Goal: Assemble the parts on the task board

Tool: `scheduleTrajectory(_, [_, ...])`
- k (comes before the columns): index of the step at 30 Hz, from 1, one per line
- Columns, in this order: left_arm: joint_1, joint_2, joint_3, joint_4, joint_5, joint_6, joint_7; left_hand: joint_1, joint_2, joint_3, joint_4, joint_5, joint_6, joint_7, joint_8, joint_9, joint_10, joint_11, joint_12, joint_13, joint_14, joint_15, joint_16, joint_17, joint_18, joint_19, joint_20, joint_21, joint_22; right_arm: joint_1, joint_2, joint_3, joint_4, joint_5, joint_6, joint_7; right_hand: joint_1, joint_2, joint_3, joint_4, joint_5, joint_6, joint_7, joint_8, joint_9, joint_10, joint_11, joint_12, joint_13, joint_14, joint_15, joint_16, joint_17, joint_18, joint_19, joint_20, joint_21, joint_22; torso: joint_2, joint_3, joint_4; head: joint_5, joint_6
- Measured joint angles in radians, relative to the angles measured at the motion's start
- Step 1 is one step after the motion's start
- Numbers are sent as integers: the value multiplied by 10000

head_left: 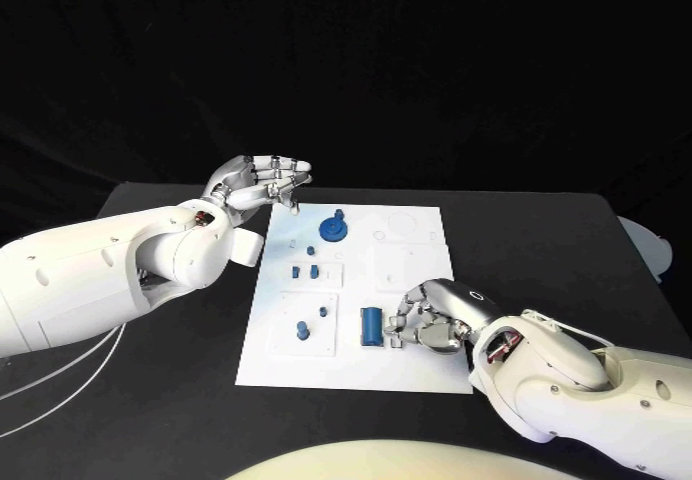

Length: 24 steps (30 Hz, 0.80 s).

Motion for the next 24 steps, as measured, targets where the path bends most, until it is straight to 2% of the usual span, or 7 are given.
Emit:
scheduleTrajectory(2, [0, 1, 0, -2, 0, 0, 0, 0, 0, 0, 0, 0, 0, 0, 0, 0, 0, 0, 0, 0, 0, 0, 0, 0, -1, 0, 0, 0, 0, 100, -188, 9, 98, 11, -118, 45, 42, -42, 0, 0, 72, -98, 14, -7, -46, 0, 0, -98, 1, 0, 0, 0, 0, -1, 0, 0, 0, 0, -2, 0, -2, -8, 19])
scheduleTrajectory(5, [0, 9, 0, -7, 0, -1, 0, 0, 0, 0, 0, 0, 0, 0, 0, 0, 0, 0, 0, 0, 0, 0, 0, 0, 0, 0, 0, 0, 0, 249, -501, 13, 241, 71, -335, 149, 97, -97, -1, 0, 160, -318, 125, -205, -157, 1, 1, -317, 1, 0, 0, 0, 0, 0, 0, 0, -137, -1, -5, 0, -11, -21, 39])
scheduleTrajectory(7, [0, 17, 0, -9, 0, -1, 0, 0, 0, 0, 0, 0, 0, 0, 0, 0, 0, 0, 0, 0, 0, 0, 0, 0, 0, 0, 0, 0, 0, 345, -702, 15, 297, 134, -447, 216, 125, -125, 0, 0, 177, -442, 186, -313, -213, 28, 46, -394, 1, -4, 4, 0, 0, 0, 0, 0, -194, -1, -7, 1, -12, -39, 53])
scheduleTrajectory(9, [0, 24, 0, -12, 1, -1, 0, 0, 0, 0, 0, 0, 0, 0, 0, 0, 0, 0, 0, 0, 0, 0, 0, 0, 0, 0, 0, 0, 0, 468, -1022, 17, 342, 221, -538, 297, 146, -145, -1, 1, 177, -609, 285, -471, -300, 17, 164, -455, 0, -9, 118, 0, 0, 1, 0, 0, -243, -1, -8, 0, -8, -71, 60])
scheduleTrajectory(13, [0, 31, 0, -14, 1, -1, 0, 0, 0, 0, 0, 0, 0, 0, 0, 0, 1, 0, 0, 0, 0, 0, 0, 0, 0, 0, 0, 0, 0, 584, -1660, 19, 323, 334, -611, 386, 187, -187, -1, 1, 177, -618, 294, -503, -334, 18, 164, -507, 1, -19, 128, 0, -1, 2, 0, 77, -243, -2, -12, -8, -6, -140, 82])
scheduleTrajectory(19, [0, 33, -3, -6, 1, -2, 2, 0, 0, 0, 0, 0, 0, 0, 0, 0, 1, 1, 0, 0, 0, 0, 0, 0, -1, 0, 0, 0, 0, 571, -2238, -57, 292, 285, -582, 406, 225, -225, -47, 47, 152, -646, 322, -583, -397, 16, 236, -589, 1, -5, 184, 0, 7, 2, 1, 76, -243, 4, -7, -8, -27, -267, 116])
scheduleTrajectory(24, [0, 42, -3, -2, 2, -2, 6, 0, 0, 0, 0, 0, 0, 0, 0, 0, 1, 0, 0, 0, 0, 0, 0, -1, 0, 0, 0, 0, 0, 328, -2231, -97, 217, 75, -471, 324, 130, -321, -151, 82, 59, -606, 362, -641, -434, 16, 235, -726, 0, -20, 199, 0, 7, 3, 0, 147, -310, 6, -7, 9, -58, -287, 127])
